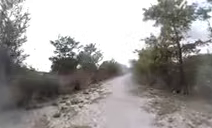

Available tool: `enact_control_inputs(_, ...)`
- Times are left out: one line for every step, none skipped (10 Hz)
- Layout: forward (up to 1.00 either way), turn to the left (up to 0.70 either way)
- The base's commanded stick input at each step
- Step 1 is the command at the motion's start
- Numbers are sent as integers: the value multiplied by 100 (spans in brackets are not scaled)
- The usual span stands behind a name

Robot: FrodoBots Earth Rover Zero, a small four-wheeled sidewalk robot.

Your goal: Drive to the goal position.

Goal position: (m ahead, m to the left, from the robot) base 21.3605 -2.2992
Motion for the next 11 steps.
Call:
enact_control_inputs(60,0)
enact_control_inputs(60,0)
enact_control_inputs(60,0)
enact_control_inputs(60,0)
enact_control_inputs(60,0)
enact_control_inputs(60,0)
enact_control_inputs(60,0)
enact_control_inputs(60,0)
enact_control_inputs(60,0)
enact_control_inputs(60,0)
enact_control_inputs(60,0)
